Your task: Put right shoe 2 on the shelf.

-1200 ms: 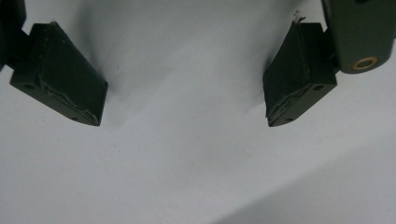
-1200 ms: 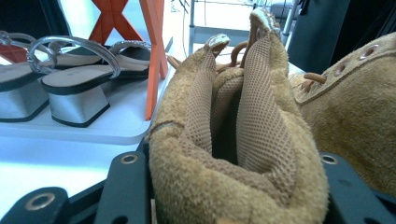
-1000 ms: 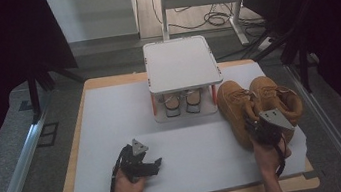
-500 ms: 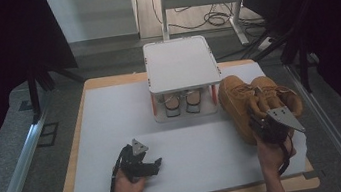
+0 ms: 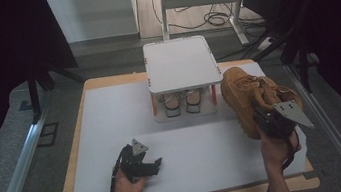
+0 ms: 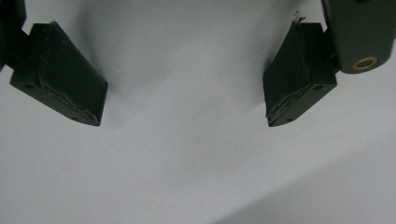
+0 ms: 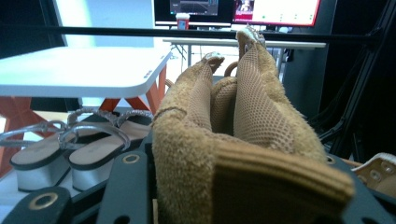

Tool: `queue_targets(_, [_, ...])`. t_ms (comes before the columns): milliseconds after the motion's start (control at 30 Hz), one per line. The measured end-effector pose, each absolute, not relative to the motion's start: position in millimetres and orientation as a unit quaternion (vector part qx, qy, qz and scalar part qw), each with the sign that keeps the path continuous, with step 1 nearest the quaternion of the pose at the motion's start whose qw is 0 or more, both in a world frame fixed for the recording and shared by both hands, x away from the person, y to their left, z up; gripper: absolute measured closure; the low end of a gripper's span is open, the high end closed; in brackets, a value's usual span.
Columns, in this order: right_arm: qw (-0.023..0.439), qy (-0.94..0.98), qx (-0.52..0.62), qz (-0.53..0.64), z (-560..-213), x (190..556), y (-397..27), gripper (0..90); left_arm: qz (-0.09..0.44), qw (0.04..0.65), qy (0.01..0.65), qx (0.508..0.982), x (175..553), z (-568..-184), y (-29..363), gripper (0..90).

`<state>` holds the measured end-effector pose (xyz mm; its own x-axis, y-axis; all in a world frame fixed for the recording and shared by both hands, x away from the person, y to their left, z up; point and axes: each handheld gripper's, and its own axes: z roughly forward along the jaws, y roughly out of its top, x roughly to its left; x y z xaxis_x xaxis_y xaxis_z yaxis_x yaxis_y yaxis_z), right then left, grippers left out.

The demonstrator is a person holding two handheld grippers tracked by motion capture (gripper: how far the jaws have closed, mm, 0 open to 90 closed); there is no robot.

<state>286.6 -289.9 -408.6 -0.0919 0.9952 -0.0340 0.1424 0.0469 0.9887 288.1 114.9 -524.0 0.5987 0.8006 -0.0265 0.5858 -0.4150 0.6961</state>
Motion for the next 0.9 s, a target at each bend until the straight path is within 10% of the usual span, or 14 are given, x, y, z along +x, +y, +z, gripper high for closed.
queue_targets(900, [0.476, 0.545, 0.489, 0.487, -366.1, 289.0, -297.0, 53.7, 0.159, 0.342, 0.419, 0.826, 288.0, -524.1, 114.6, 13.7])
